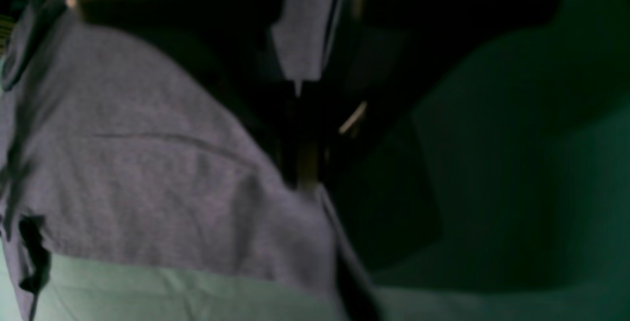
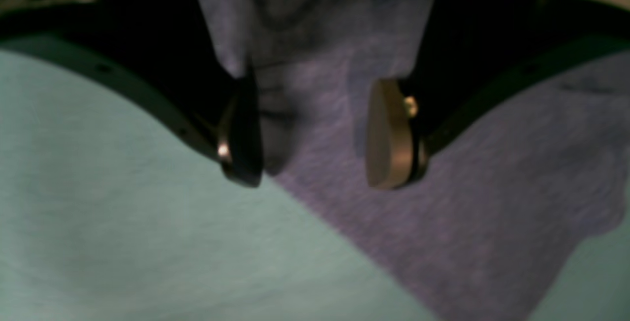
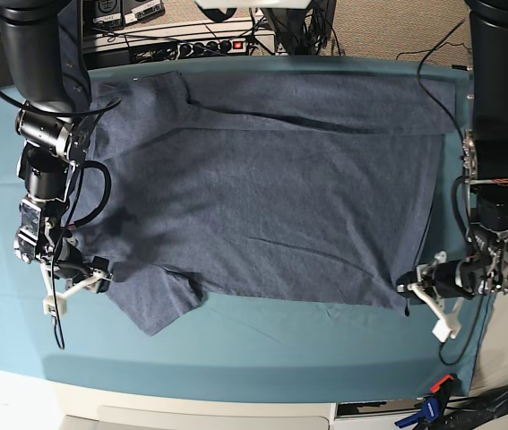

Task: Fold the T-shirt properly
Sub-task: 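Shift the right gripper along the hem and regrasp the corner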

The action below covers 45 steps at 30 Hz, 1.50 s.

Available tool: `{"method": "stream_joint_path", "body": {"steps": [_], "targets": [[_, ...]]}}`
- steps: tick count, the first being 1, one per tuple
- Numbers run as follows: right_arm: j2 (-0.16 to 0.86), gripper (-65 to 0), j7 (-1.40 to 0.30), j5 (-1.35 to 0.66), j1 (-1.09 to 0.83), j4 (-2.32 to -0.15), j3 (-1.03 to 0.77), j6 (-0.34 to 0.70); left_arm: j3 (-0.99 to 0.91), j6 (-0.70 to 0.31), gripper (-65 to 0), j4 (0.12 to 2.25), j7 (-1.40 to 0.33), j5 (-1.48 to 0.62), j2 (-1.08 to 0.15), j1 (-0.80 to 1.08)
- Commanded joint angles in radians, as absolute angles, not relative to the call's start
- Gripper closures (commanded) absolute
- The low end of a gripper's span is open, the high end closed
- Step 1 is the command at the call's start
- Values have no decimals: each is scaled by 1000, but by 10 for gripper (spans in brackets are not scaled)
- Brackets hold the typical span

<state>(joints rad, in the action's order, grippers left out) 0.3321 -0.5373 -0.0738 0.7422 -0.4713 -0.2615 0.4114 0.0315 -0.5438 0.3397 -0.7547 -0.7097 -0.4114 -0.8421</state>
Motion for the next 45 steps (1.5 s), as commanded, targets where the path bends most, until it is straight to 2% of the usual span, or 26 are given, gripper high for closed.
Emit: {"method": "stream_joint_path", "body": {"steps": [1, 11, 14, 21, 27, 33, 37, 42, 45], "targets": [[347, -343, -506, -74, 781, -489, -263, 410, 28, -552, 0, 353, -741, -731, -432, -878], [349, -343, -477, 57, 781, -489, -263, 244, 28, -552, 0, 353, -751, -738, -447, -878], [348, -343, -483, 64, 781, -489, -263, 236, 28, -552, 0, 353, -751, -738, -446, -878], [346, -330, -548, -43, 781, -489, -263, 340, 28, -552, 0, 353, -751, -738, -446, -878], [346, -329, -579, -64, 781, -489, -263, 401, 28, -552, 0, 353, -751, -738, -446, -878], [346, -295, -585, -64, 781, -489, -263, 447, 28, -552, 0, 353, -751, -738, -446, -878], [346, -243, -584, -64, 781, -489, -263, 453, 28, -552, 0, 353, -751, -738, -447, -878], [347, -119, -577, -62, 781, -489, -263, 453, 28, -552, 0, 353, -751, -738, -447, -878], [347, -10, -575, -50, 778, -489, -263, 453, 28, -552, 0, 353, -751, -738, -447, -878]]}}
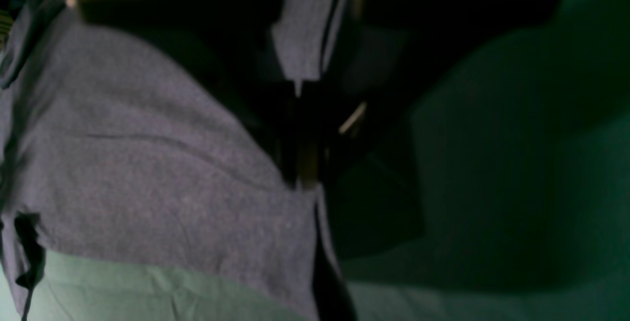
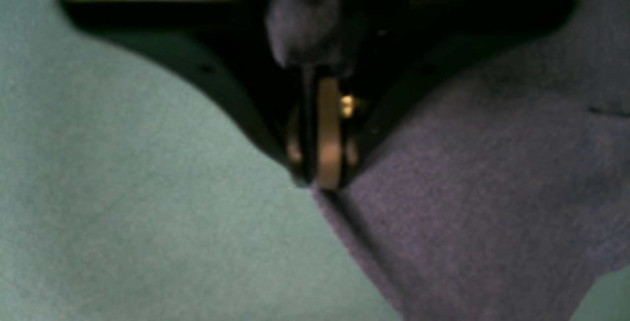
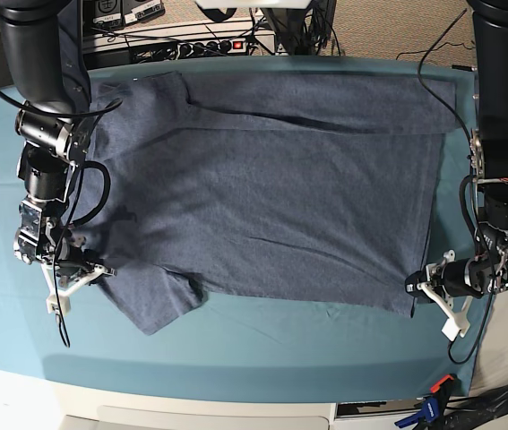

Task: Fold the T-shirt properly
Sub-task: 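Shift the right gripper along the hem and regrasp the corner, then lift the hem with both grippers and fold it toward the collar edge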

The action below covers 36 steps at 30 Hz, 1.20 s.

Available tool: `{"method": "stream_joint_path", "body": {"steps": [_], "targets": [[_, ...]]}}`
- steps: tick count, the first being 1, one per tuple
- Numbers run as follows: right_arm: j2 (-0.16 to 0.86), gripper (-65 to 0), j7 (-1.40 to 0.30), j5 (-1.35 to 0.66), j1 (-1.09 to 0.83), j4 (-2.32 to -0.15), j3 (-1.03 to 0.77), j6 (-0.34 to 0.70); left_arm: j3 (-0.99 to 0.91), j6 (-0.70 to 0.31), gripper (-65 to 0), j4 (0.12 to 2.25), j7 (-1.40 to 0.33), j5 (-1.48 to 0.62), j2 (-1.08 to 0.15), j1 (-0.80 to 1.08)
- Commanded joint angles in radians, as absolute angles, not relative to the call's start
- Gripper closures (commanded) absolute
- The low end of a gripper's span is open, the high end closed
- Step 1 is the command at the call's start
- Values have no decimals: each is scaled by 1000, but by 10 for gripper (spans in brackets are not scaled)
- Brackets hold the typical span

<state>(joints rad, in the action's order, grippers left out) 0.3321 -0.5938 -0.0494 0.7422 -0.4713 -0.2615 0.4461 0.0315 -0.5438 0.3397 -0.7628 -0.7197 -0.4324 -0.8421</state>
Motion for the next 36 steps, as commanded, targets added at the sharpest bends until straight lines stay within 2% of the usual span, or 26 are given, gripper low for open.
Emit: {"method": "stream_joint_path", "body": {"steps": [1, 7, 13, 18, 27, 36], "targets": [[347, 0, -572, -47, 777, -489, -263, 453, 28, -552, 0, 353, -751, -737, -447, -878], [350, 0, -520, -28, 732, -490, -263, 472, 28, -578, 0, 353, -770, -737, -448, -877], [372, 0, -450, -30, 676, -497, -263, 601, 28, -583, 0, 353, -770, -757, -450, -861], [397, 0, -492, -143, 608, -617, -263, 698, 28, -665, 0, 353, -820, -873, -449, -841], [445, 0, -623, -352, 445, -910, -263, 698, 28, -698, 0, 358, -966, -1050, -462, -842], [480, 0, -648, -426, 354, -976, -263, 698, 28, -698, 0, 358, -1099, -1262, -519, -842]]}}
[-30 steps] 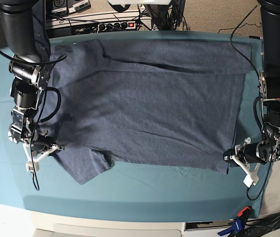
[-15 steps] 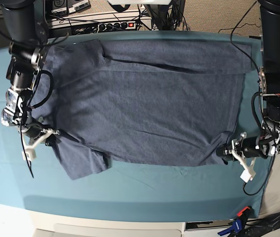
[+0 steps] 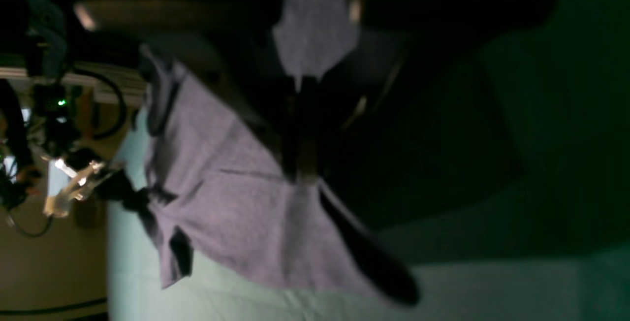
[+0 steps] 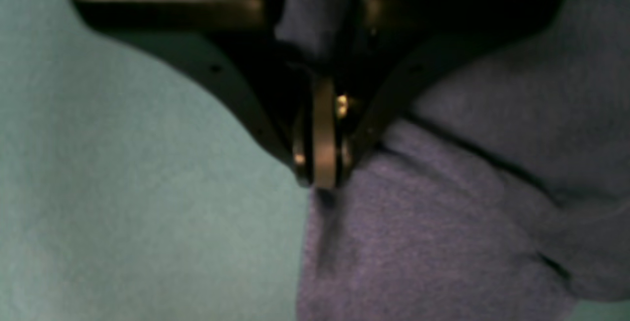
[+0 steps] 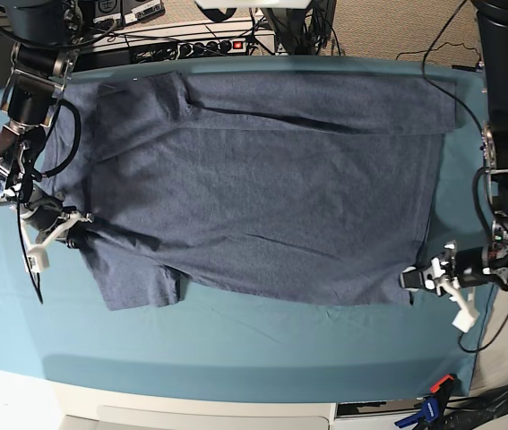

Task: Fold the T-shirt properly
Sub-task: 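Lift the hem with both grippers and fold it toward the collar edge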

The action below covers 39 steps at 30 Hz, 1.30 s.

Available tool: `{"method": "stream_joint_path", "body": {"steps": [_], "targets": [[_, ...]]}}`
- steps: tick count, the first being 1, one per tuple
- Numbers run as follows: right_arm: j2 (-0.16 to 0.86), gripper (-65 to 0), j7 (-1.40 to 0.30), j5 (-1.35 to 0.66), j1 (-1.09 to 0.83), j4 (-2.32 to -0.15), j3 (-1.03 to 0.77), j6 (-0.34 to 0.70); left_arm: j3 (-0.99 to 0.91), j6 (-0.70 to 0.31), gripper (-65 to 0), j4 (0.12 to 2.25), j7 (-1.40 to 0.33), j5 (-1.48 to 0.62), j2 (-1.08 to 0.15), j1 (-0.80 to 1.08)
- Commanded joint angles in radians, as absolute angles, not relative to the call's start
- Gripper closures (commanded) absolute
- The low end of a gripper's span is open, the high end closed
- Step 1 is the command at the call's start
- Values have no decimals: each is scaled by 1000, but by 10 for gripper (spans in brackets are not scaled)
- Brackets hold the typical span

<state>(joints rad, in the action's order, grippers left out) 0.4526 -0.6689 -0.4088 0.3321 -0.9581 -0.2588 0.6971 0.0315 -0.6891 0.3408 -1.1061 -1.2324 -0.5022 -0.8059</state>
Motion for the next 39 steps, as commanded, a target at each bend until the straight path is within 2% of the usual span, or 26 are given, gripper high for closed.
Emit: {"method": "stream_joint_path", "body": {"steps": [1, 14, 27, 39], "targets": [[482, 0, -649, -435, 349, -976, -263, 698, 28, -698, 0, 358, -1110, -1280, -528, -842], [482, 0, -738, -535, 340, -1005, -263, 698, 28, -698, 0, 358, -1242, -1484, -598, -750], [482, 0, -787, -580, 132, -1385, -268, 698, 28, -698, 0, 466, -1293, -1484, -615, -649], [482, 0, -820, -647, -1, -1448, -447, 698, 28, -698, 0, 619, -1301, -1484, -651, -527]]}}
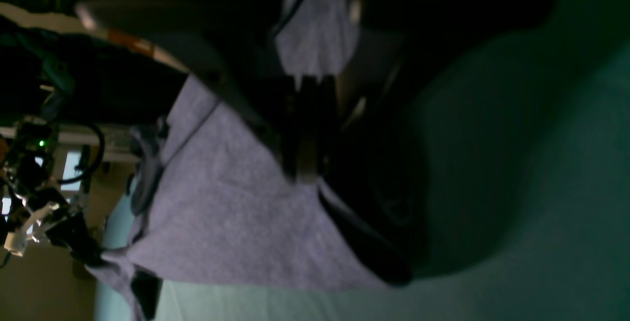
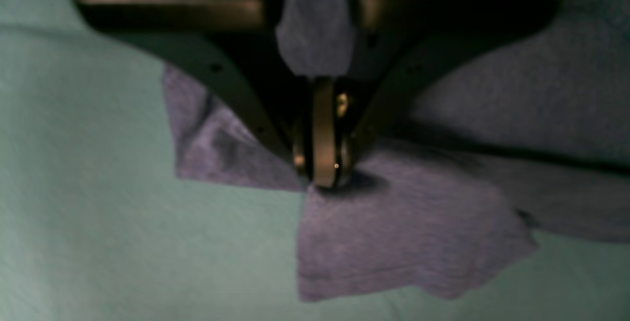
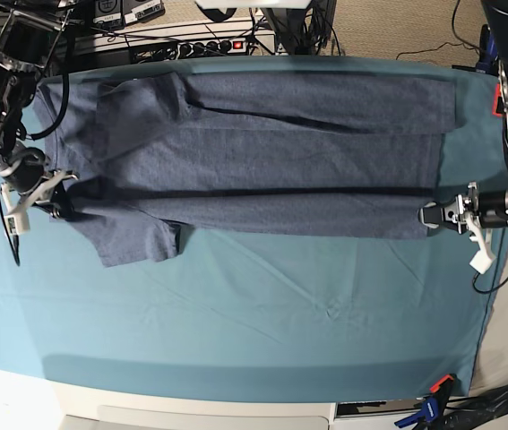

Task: Fold the T-shirt properly
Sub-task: 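Lift the hem with both grippers and fold it toward the collar edge, then lower the folded hem onto the shirt and open both grippers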

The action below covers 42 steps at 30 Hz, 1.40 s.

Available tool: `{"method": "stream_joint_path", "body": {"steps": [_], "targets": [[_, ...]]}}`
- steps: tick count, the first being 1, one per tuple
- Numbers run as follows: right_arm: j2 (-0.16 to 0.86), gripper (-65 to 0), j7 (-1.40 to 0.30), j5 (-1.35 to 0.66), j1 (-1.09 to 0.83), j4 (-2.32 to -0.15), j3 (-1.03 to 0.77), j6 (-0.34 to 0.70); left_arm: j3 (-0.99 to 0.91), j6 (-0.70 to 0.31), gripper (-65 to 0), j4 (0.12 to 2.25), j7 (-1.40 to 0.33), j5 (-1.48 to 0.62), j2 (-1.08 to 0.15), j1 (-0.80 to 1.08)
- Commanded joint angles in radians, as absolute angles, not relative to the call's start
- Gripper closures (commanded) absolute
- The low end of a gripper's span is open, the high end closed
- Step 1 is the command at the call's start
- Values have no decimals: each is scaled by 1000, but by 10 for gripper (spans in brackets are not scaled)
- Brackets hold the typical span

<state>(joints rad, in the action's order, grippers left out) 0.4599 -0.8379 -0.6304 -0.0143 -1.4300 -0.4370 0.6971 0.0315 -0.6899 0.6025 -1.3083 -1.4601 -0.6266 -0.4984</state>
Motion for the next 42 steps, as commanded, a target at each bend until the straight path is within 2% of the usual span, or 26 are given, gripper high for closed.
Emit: {"method": "stream_joint_path", "body": {"steps": [1, 14, 24, 42], "targets": [[482, 0, -821, -647, -5, -1448, -455, 698, 28, -698, 0, 623, -1301, -1484, -651, -524], [488, 0, -843, -646, -56, -1448, -467, 698, 25, -698, 0, 692, -1316, -1484, -682, -484], [565, 0, -864, -646, -56, -1448, -467, 698, -45, -698, 0, 694, -1335, -1484, -684, -432], [565, 0, -899, -653, -97, -1448, -467, 698, -128, -698, 0, 842, -1354, -1484, -684, -276]]}}
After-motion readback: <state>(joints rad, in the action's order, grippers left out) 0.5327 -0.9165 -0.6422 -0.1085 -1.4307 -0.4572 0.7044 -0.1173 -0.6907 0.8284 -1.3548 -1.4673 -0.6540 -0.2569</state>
